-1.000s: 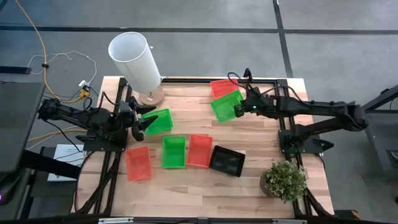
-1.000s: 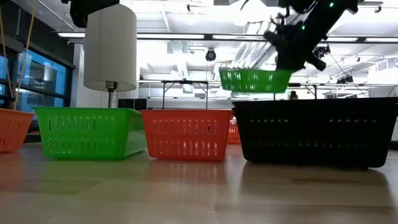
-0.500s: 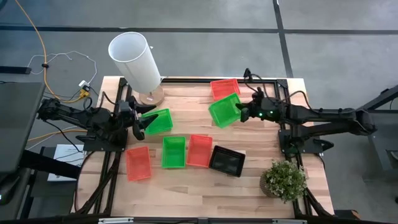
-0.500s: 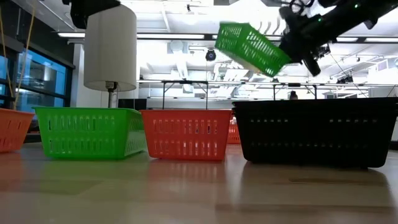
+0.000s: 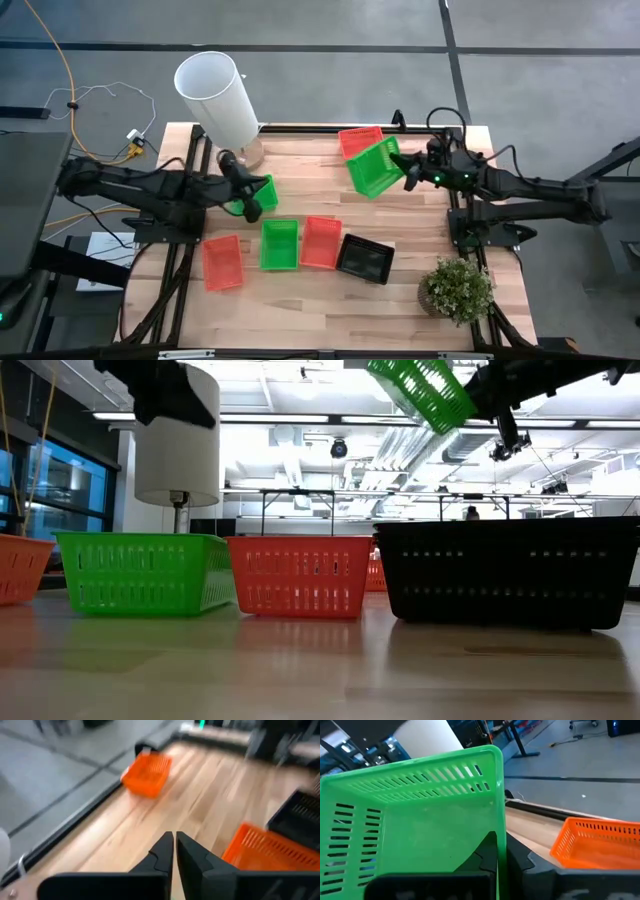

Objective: Stack baskets by color
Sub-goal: Stack the top right green bin on the top left green bin

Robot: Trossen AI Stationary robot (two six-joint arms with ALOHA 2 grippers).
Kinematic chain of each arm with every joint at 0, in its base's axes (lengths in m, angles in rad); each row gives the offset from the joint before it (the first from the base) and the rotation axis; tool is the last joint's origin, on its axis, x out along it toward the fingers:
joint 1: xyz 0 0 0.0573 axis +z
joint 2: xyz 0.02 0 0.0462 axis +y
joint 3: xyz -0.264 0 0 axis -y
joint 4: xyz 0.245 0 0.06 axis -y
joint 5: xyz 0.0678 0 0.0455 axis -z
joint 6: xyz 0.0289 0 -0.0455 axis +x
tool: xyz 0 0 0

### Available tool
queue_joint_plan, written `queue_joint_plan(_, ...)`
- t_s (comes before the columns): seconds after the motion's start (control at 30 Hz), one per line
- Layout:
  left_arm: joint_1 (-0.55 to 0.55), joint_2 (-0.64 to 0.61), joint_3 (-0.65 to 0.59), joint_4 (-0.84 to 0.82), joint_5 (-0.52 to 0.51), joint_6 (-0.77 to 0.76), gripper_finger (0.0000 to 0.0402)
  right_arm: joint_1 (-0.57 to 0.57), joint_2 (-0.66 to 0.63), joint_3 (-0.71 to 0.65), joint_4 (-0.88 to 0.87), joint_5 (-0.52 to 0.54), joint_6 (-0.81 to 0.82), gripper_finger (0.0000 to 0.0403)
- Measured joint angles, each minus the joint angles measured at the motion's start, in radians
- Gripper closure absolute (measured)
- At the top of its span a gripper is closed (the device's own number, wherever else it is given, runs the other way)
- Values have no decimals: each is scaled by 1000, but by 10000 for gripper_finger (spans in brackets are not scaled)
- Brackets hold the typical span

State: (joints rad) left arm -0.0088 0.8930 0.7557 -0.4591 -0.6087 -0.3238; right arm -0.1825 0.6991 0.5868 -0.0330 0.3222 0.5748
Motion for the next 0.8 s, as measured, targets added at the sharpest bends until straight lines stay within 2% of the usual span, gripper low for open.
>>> queue_joint_plan(0.2,86,129,84,-184,56,-83,400,0,-31,0,0,3,0,403)
queue_joint_plan(0.37,144,207,116,-277,98,-135,401,0,-34,1,-1,0,-8,403)
queue_joint_plan(0.57,186,282,118,-338,110,-193,401,0,-32,1,0,-5,-8,403)
queue_joint_plan(0.8,249,404,98,-350,241,-271,401,0,-32,1,-2,-17,-8,403)
